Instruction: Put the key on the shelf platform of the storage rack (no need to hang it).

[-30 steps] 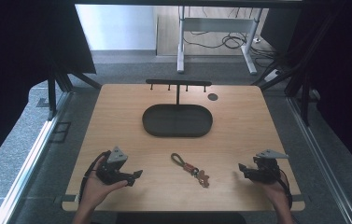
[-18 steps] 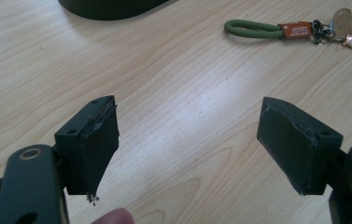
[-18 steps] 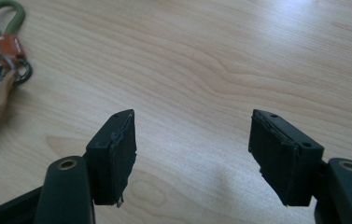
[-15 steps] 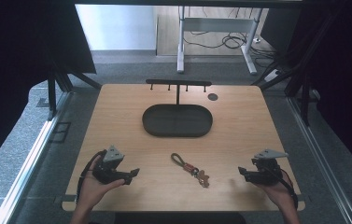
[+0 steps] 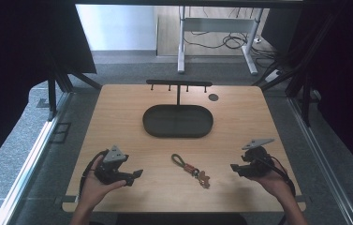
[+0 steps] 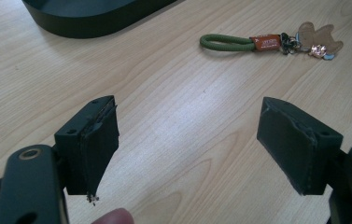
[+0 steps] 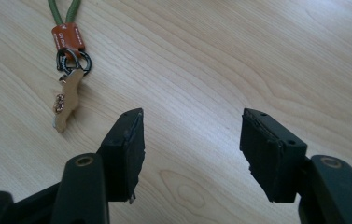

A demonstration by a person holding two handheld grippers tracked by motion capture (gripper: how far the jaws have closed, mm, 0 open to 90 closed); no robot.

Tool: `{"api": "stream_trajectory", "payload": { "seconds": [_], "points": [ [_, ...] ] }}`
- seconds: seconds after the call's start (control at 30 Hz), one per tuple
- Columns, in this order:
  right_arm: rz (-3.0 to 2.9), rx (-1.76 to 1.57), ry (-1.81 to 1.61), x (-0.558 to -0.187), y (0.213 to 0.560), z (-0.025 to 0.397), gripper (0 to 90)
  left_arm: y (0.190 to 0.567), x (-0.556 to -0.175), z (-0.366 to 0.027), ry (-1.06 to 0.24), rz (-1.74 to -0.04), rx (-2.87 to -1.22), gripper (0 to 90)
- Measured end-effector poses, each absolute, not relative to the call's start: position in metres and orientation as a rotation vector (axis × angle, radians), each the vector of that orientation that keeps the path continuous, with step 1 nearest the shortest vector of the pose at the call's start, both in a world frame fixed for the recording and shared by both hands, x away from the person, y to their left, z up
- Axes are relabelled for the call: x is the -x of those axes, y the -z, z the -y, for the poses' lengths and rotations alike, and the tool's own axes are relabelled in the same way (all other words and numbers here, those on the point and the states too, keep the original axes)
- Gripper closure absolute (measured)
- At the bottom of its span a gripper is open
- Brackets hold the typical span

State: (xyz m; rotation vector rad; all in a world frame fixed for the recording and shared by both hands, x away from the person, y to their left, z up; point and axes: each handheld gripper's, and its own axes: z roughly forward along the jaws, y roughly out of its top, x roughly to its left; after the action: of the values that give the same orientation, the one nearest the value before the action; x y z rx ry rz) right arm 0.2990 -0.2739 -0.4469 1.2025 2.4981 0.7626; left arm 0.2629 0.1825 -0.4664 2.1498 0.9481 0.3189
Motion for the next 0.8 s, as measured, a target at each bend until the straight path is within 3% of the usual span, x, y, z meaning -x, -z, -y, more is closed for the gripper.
{"api": "stream_trajectory", "payload": {
  "seconds": [0.8],
  "points": [
    [-2.666, -1.03, -0.694, -0.333, 0.424, 0.214, 45.3, 0.465, -0.261, -0.178, -0.339, -0.95, -2.163, 21.0]
  ]
}}
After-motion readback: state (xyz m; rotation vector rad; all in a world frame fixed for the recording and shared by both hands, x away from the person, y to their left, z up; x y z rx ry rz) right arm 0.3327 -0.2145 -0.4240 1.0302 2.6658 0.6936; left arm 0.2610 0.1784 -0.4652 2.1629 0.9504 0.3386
